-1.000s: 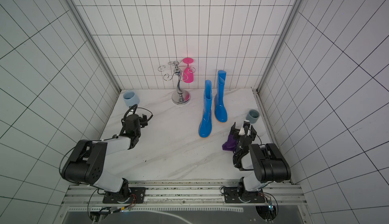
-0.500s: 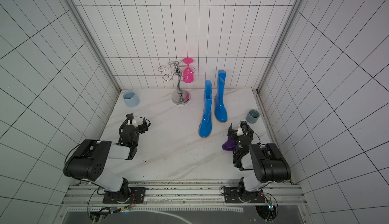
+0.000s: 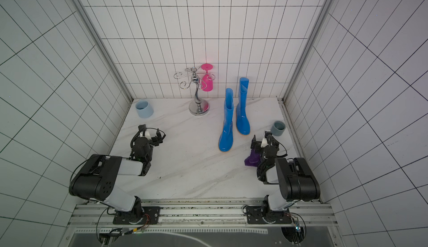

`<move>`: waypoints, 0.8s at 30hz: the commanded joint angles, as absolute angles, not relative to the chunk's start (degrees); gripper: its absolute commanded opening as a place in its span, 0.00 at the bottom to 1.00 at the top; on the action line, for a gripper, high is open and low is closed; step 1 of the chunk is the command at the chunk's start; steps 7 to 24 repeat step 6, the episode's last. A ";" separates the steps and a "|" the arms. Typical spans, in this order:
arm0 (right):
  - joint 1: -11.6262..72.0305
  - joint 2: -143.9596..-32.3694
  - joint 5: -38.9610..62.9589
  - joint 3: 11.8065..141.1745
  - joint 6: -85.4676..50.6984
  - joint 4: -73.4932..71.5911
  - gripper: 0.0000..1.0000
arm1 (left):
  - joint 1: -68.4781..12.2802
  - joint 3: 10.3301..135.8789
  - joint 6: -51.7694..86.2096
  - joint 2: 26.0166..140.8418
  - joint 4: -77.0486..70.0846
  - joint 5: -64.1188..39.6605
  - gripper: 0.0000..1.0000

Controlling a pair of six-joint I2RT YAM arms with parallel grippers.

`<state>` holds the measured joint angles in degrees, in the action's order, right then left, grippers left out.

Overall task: Wipe the rubber boots with a cloth
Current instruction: Reset both arms

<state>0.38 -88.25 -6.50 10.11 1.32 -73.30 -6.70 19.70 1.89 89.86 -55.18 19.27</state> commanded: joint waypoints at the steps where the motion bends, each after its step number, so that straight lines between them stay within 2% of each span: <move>1: -0.17 -88.75 -5.49 14.04 1.41 -73.25 0.99 | -7.26 20.87 0.60 89.38 -54.84 21.01 0.98; 24: -0.49 -88.51 -4.83 14.02 1.32 -72.91 0.99 | -7.24 20.90 0.61 89.37 -54.83 21.01 0.98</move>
